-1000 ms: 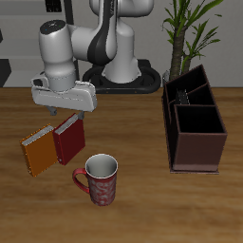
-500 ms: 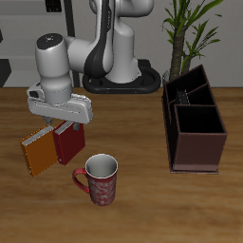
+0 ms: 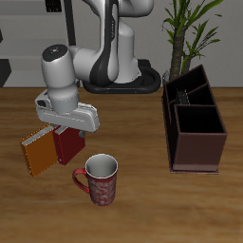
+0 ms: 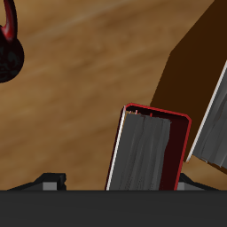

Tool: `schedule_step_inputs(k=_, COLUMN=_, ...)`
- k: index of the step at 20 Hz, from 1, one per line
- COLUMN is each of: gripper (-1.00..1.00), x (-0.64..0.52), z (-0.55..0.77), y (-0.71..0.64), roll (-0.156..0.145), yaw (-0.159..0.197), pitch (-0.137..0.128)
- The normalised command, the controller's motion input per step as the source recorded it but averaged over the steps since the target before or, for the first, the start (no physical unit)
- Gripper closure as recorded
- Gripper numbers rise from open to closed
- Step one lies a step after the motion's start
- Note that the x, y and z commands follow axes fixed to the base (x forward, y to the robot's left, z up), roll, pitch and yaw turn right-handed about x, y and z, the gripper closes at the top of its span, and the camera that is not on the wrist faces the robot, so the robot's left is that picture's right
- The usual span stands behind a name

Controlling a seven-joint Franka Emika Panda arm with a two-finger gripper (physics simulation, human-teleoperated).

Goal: Place the striped book into the left desk caddy's front compartment and place the red book into the left desk caddy's left compartment and place the orange book into the left desk caddy's back compartment

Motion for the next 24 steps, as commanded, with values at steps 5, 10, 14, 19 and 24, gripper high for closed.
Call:
schedule_step_inputs(k=5, gripper=1.00, x=-0.01, z=-0.01, y=0.02, roll=0.002, yaw=-0.015, pitch=-0.004)
schedule_step_inputs(k=10, gripper=1.00, x=-0.02, z=0.05, y=0.02, roll=-0.005, yaw=0.004, pitch=-0.005)
schedule_step_inputs(k=14, gripper=1.00, x=-0.08, z=0.24, y=0.33, roll=0.026, yaw=0.043, pitch=-0.019)
schedule_step_inputs(k=19, gripper=1.00, x=-0.03, z=0.23, y=0.24, roll=0.015, yaw=0.029, pitch=-0.007)
schedule_step_inputs(k=24, gripper=1.00, x=-0.36, z=0.41, y=0.56, roll=0.040, yaw=0.076, pitch=-0.040)
